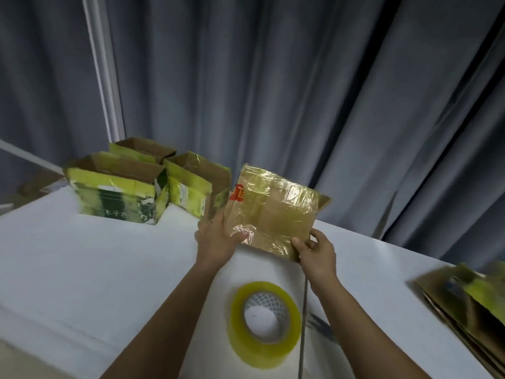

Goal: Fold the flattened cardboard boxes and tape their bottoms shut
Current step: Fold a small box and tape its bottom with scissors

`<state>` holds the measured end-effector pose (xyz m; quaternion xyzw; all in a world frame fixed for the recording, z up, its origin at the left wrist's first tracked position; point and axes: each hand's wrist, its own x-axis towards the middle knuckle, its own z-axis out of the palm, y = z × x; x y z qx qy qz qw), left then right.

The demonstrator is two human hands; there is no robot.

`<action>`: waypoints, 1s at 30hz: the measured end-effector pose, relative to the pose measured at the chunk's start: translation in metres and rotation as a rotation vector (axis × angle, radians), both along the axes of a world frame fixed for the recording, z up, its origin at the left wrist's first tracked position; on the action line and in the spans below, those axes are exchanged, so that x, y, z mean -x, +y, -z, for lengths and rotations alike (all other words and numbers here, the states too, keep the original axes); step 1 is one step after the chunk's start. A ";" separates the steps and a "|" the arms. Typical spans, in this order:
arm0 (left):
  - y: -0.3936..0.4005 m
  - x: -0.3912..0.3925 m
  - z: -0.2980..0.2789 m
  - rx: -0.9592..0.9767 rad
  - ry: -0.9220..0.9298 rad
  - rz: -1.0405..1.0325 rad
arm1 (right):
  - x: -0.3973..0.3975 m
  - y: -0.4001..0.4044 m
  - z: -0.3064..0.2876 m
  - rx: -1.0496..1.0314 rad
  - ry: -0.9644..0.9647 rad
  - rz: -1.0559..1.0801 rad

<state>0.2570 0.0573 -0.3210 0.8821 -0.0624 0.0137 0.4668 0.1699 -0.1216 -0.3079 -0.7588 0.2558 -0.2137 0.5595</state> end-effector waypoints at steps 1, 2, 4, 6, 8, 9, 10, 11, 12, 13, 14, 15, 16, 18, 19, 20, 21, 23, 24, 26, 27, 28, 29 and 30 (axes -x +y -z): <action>0.000 -0.003 0.003 0.000 0.070 0.007 | -0.003 0.001 0.001 0.046 0.004 0.012; 0.002 -0.004 0.004 -0.008 0.129 0.005 | -0.005 0.004 0.002 0.082 0.003 0.006; 0.014 -0.008 0.009 -0.062 0.211 -0.030 | -0.010 0.013 0.005 0.111 0.004 -0.069; 0.034 -0.013 0.012 -0.104 0.231 -0.093 | -0.016 0.030 0.007 0.158 0.038 -0.182; 0.055 -0.018 0.015 -0.125 0.218 -0.154 | -0.026 0.050 0.010 0.239 0.081 -0.284; 0.064 -0.021 0.017 -0.156 0.197 -0.176 | -0.033 0.059 0.010 0.273 0.092 -0.320; 0.073 -0.023 0.020 -0.184 0.188 -0.186 | -0.039 0.067 0.011 0.302 0.104 -0.341; 0.082 -0.026 0.022 -0.194 0.199 -0.183 | -0.046 0.073 0.013 0.327 0.114 -0.355; 0.088 -0.027 0.024 -0.179 0.223 -0.182 | -0.052 0.078 0.015 0.343 0.129 -0.361; 0.094 -0.028 0.027 -0.143 0.253 -0.181 | -0.057 0.081 0.018 0.355 0.142 -0.365; 0.099 -0.028 0.029 -0.090 0.280 -0.178 | -0.061 0.083 0.019 0.362 0.151 -0.362; 0.102 -0.029 0.032 -0.016 0.297 -0.165 | -0.065 0.084 0.021 0.367 0.153 -0.354; 0.103 -0.030 0.034 0.088 0.305 -0.138 | -0.069 0.084 0.022 0.365 0.154 -0.342; 0.103 -0.029 0.034 0.327 0.309 -0.078 | -0.076 0.083 0.023 0.357 0.161 -0.313; 0.102 -0.028 0.033 0.384 0.308 -0.058 | -0.079 0.083 0.024 0.356 0.169 -0.300; 0.100 -0.027 0.031 0.392 0.305 -0.037 | -0.082 0.085 0.025 0.353 0.182 -0.290; 0.098 -0.026 0.030 0.379 0.302 -0.014 | -0.085 0.088 0.027 0.341 0.191 -0.283; 0.095 -0.022 0.026 0.321 0.313 0.026 | -0.091 0.095 0.028 0.270 0.206 -0.283; 0.095 -0.021 0.025 0.303 0.328 0.036 | -0.093 0.098 0.026 0.211 0.215 -0.290; 0.093 -0.017 0.022 0.228 0.307 0.046 | -0.093 0.099 0.022 0.101 0.221 -0.317; 0.090 -0.014 0.017 0.183 0.269 0.049 | -0.089 0.097 0.021 0.090 0.217 -0.326; 0.086 -0.010 0.014 0.157 0.228 0.050 | -0.081 0.093 0.019 0.099 0.209 -0.325; 0.081 -0.006 0.008 0.148 0.191 0.053 | -0.072 0.088 0.017 0.101 0.193 -0.313; 0.075 0.000 0.004 0.146 0.153 0.065 | -0.059 0.081 0.015 0.083 0.166 -0.301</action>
